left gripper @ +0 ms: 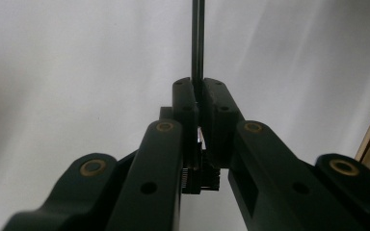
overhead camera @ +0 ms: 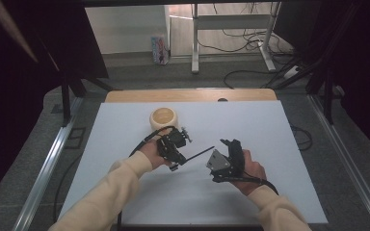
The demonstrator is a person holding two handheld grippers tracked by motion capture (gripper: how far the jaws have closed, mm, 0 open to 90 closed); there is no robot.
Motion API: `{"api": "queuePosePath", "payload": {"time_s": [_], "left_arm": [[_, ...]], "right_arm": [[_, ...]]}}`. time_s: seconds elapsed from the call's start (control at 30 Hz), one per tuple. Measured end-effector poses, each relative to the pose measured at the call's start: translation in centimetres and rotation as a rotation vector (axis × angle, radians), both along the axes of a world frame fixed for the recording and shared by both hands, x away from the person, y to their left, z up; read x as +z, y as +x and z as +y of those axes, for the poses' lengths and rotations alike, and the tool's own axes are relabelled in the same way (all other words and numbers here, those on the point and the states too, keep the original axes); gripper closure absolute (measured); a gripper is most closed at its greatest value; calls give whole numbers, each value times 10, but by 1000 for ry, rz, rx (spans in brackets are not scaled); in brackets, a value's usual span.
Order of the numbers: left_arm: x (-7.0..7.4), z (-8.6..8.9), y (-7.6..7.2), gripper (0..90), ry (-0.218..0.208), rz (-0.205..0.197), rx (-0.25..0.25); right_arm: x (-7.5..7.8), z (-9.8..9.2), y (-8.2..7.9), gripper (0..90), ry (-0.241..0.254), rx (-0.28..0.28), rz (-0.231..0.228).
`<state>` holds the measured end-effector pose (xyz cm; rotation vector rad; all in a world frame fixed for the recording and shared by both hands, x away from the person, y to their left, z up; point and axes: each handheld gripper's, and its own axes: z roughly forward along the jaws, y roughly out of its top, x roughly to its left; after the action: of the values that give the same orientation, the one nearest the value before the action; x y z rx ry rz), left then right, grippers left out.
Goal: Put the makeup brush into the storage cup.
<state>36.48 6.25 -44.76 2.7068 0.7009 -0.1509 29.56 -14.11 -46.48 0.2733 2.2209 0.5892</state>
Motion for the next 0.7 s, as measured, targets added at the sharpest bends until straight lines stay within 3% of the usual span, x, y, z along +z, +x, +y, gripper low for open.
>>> {"api": "queuePosePath", "payload": {"time_s": [0.53,0.7], "left_arm": [[-1,0,1,853,-2,1,-13],[0,1,1,854,-7,0,-12]], "right_arm": [[-11,25,1,170,-87,66,-77],[-16,32,0,226,-122,93,-99]]}}
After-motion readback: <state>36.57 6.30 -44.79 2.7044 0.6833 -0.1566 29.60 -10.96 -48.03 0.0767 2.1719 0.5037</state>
